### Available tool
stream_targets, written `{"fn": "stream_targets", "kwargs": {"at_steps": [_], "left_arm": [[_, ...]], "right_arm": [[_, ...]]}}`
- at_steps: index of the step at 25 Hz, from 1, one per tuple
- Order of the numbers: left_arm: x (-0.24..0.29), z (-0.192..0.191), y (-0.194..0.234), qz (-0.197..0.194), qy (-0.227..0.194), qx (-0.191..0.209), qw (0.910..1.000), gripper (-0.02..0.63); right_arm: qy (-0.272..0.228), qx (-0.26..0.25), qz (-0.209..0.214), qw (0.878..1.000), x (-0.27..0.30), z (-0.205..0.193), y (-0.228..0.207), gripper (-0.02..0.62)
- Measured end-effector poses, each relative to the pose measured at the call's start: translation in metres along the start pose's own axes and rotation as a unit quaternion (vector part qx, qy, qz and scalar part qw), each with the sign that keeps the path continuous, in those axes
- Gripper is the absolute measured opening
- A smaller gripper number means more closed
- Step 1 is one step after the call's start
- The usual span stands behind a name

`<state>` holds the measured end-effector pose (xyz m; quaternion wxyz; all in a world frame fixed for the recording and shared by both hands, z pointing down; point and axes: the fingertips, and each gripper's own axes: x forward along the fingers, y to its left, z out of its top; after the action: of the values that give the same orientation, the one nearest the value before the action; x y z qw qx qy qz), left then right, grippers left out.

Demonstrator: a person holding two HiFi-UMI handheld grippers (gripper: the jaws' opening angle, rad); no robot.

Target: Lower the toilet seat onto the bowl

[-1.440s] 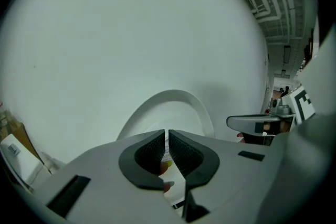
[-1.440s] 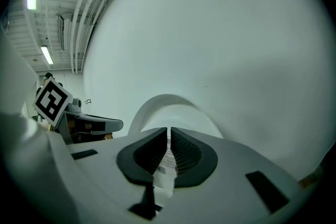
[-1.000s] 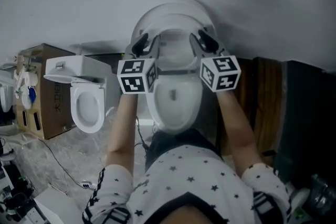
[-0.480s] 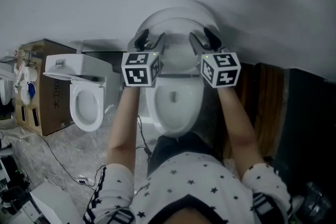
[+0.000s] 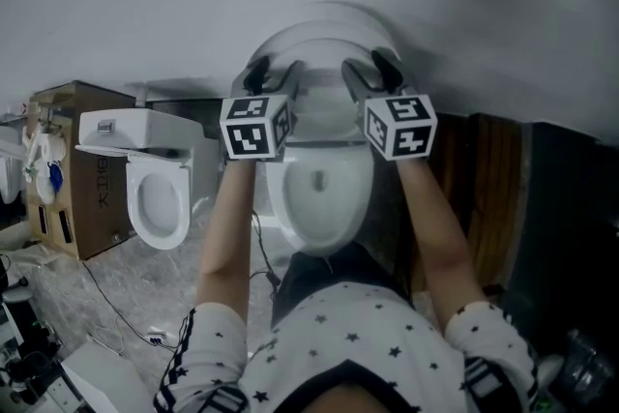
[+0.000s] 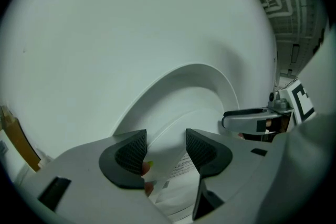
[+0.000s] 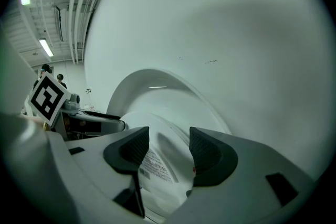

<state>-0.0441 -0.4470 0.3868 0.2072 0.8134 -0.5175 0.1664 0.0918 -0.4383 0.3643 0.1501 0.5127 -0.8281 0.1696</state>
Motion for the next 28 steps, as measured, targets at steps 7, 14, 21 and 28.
{"fn": "stream_targets", "kwargs": {"at_steps": [7, 14, 21, 28], "left_arm": [[0.0, -0.004, -0.002, 0.0, 0.001, 0.006, 1.0, 0.221], [0.0, -0.006, -0.001, 0.003, 0.008, 0.006, 0.9999, 0.221], [-0.007, -0.005, -0.002, 0.003, 0.005, 0.001, 1.0, 0.219], [-0.013, -0.007, -0.009, 0.001, 0.0, 0.001, 1.0, 0.219]], "right_arm": [[0.002, 0.002, -0.002, 1.0, 0.002, -0.003, -0.001, 0.229], [0.001, 0.005, -0.004, 1.0, 0.001, -0.004, -0.002, 0.229], [0.005, 0.0, -0.008, 1.0, -0.004, -0.004, 0.001, 0.228], [0.004, -0.001, -0.013, 1.0, -0.012, -0.008, 0.001, 0.227]]}}
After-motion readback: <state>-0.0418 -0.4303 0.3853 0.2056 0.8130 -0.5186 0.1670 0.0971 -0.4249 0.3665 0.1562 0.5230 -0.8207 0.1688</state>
